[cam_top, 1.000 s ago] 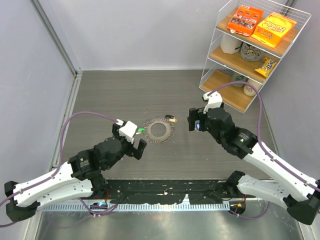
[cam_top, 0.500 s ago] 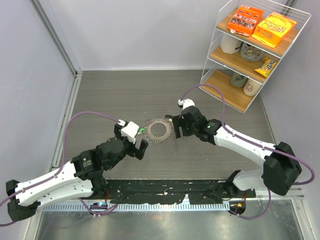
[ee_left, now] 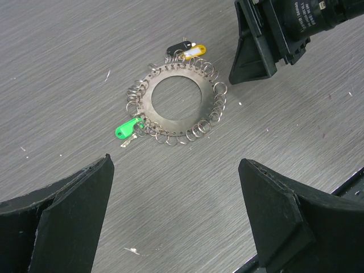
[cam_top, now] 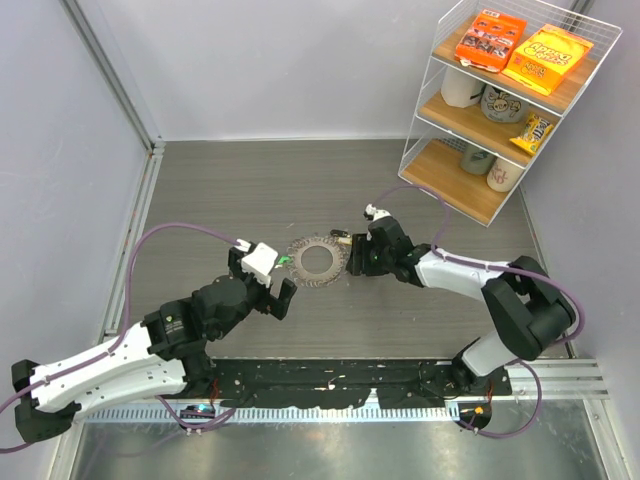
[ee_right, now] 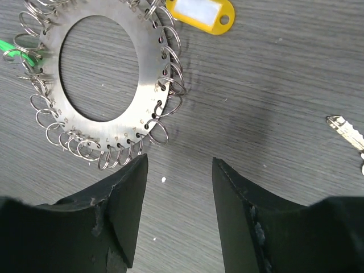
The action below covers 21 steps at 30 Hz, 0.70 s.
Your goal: Put the keys on the keyring
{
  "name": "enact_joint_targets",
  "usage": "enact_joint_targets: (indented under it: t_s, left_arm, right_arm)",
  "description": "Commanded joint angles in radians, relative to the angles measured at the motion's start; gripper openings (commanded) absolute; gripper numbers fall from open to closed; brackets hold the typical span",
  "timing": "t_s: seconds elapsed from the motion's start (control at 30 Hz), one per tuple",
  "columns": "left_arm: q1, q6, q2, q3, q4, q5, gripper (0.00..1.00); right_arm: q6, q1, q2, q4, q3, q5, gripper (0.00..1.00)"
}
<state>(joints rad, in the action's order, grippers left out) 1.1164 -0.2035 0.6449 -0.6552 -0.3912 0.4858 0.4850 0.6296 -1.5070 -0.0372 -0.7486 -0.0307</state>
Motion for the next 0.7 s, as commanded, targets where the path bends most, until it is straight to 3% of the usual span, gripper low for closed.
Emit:
enact_joint_targets:
  t_s: [0.0,0.47,0.67]
  left_arm:
    - [-0.001,-0.010,-0.014,-0.011,0.041,0.000,0.99]
    - [-0.001,-0.010,-0.001,-0.018,0.032,0.000,0.99]
    - [0.000,-0.010,0.004,-0.021,0.029,0.002,0.99]
  right_arm:
    - [0.060,-0.008,-0.033,0.143,0.009,-0.057,0.55]
    - [0.083,-0.021,-0.148,0.246,0.028,-0.118,0.50]
    - [0.096,-0.024,-0.156,0.276,0.058,-0.133,0.40]
